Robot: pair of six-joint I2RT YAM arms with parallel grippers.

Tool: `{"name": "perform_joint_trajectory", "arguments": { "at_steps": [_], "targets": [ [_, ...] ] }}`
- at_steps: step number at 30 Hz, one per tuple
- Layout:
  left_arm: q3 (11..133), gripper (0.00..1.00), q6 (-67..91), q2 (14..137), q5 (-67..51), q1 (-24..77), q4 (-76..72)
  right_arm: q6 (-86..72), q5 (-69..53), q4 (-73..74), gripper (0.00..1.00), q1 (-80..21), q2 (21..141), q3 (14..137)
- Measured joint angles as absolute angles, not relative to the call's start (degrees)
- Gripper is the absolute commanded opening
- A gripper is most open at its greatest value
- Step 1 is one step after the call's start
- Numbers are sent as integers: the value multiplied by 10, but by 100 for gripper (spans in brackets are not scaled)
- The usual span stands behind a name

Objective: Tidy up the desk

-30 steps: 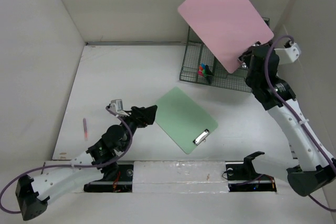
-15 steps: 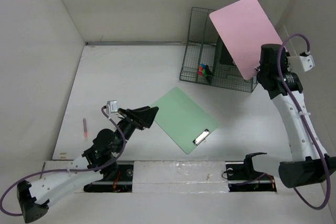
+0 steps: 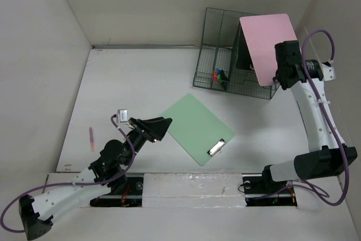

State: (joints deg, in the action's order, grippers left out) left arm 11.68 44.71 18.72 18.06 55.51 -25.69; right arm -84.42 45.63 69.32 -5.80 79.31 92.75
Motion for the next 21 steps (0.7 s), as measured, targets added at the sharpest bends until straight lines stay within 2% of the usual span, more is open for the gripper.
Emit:
{"name": "perform_joint_trajectory", "arguments": {
  "at_steps": [10,17,21],
  "targets": [
    [117,75,453,197,166,555,-257,-916,411,717,0,-57,822,937],
    [107,74,455,171,166,555,-259,-939,405,749,0,-60,914,1038],
    [103,74,456,163,166,555,-259,-950,407,761,14,-64,938,1063]
  ]
}}
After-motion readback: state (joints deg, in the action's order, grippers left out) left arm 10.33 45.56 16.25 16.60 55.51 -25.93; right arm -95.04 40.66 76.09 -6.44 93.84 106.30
